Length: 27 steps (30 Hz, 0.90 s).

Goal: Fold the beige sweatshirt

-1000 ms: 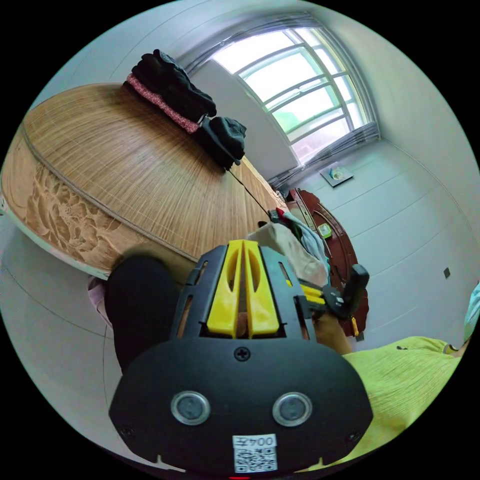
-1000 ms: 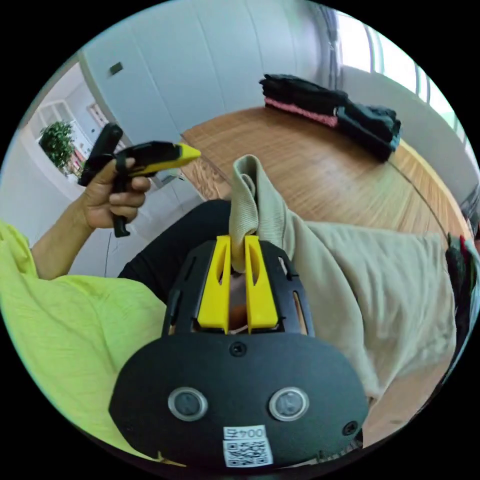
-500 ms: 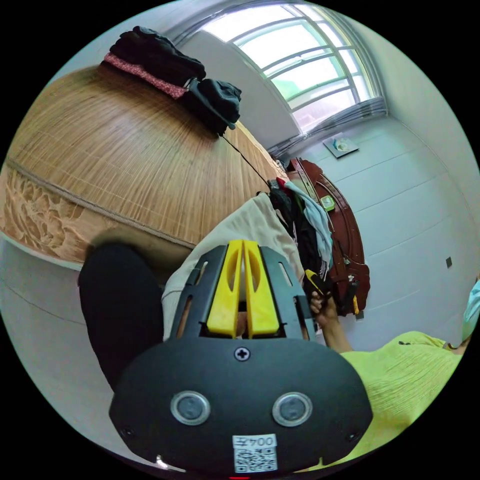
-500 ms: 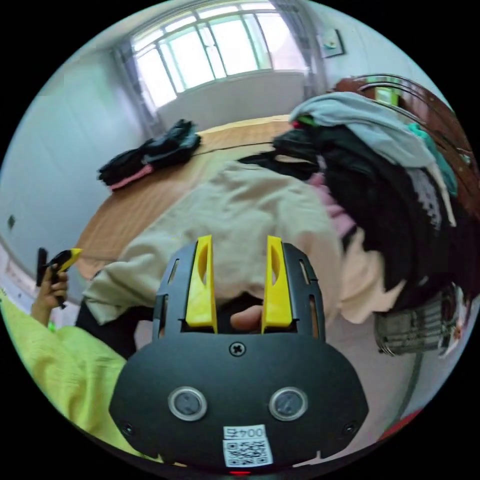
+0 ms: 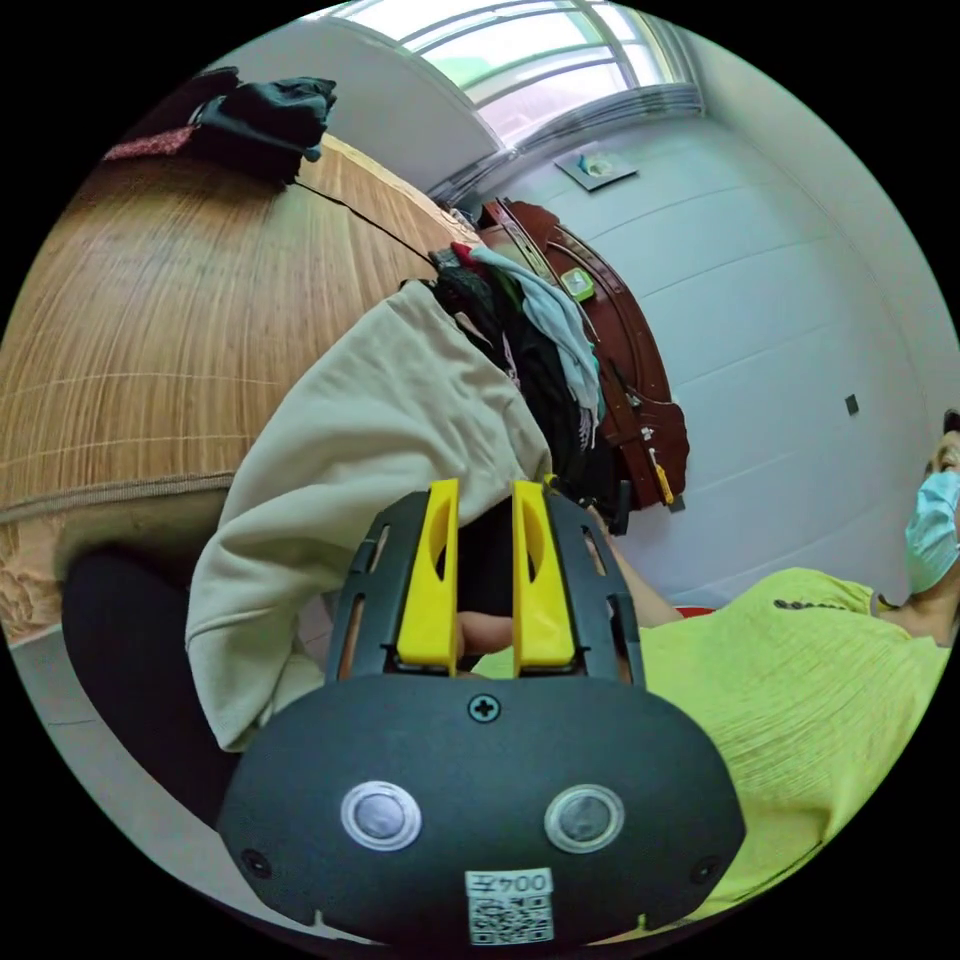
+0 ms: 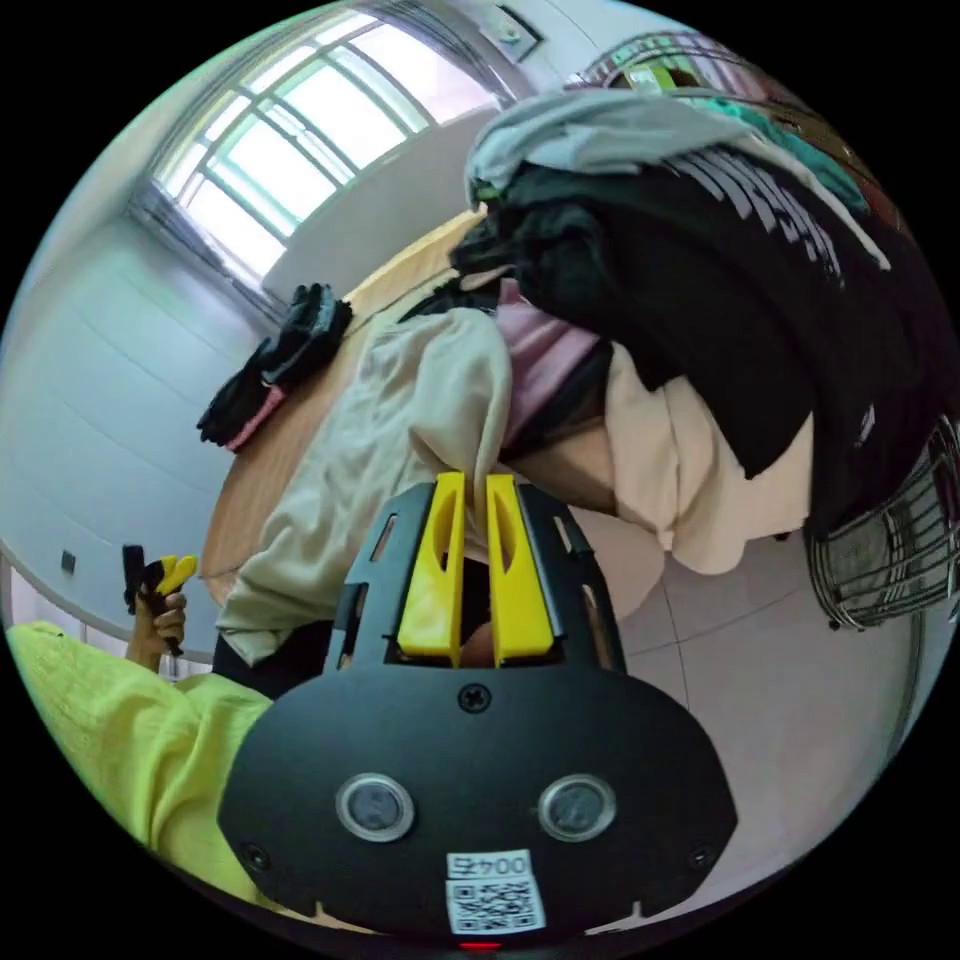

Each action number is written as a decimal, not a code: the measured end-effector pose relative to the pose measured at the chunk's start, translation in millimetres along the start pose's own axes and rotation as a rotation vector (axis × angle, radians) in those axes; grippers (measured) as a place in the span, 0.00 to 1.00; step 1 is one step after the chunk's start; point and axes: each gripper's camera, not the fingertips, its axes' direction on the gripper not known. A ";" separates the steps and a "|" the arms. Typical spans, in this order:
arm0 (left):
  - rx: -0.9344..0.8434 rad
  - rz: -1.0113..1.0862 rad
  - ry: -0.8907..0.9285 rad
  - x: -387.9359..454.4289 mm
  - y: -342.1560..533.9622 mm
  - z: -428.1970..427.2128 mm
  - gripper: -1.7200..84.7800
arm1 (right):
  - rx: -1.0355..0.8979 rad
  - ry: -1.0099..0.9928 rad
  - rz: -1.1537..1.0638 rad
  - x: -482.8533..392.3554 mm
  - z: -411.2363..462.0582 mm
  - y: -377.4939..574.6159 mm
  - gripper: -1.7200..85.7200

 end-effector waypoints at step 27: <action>-0.191 0.151 -0.006 31.0 -59.2 71.6 0.32 | -0.341 -0.349 -0.810 -298.5 22.0 113.2 0.07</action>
